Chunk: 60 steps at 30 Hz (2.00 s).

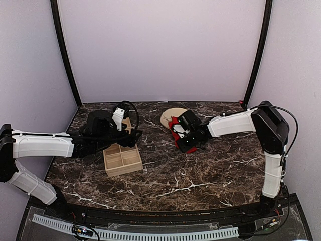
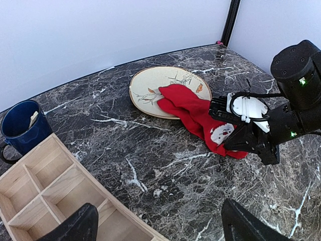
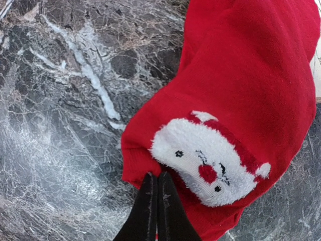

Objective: Roll the socks
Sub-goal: Pick up the sock from the sock, then place the sock at the center of the board.

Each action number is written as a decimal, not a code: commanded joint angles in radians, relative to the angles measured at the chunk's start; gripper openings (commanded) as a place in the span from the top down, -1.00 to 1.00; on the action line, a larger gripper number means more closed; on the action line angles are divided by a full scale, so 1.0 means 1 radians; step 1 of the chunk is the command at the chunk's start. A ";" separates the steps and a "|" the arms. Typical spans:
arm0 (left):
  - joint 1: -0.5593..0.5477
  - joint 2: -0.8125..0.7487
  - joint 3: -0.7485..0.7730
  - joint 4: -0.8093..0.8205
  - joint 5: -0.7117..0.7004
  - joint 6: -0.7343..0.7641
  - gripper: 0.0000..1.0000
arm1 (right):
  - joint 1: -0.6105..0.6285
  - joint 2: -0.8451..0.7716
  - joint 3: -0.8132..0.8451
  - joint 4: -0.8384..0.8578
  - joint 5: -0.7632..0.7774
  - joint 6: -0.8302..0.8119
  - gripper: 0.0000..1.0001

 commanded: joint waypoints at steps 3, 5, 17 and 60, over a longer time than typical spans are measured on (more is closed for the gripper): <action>-0.007 -0.017 -0.002 0.000 0.000 -0.007 -0.76 | -0.007 -0.053 0.011 0.005 0.015 -0.002 1.00; -0.007 -0.013 -0.002 0.000 0.001 -0.008 -0.75 | -0.007 -0.067 0.011 0.006 0.017 -0.006 1.00; -0.007 -0.003 -0.001 -0.002 0.001 -0.006 -0.75 | -0.008 -0.150 0.009 -0.012 0.037 -0.019 1.00; -0.007 -0.003 0.011 -0.026 -0.010 -0.011 -0.75 | -0.132 -0.219 0.410 -0.125 -0.019 -0.095 1.00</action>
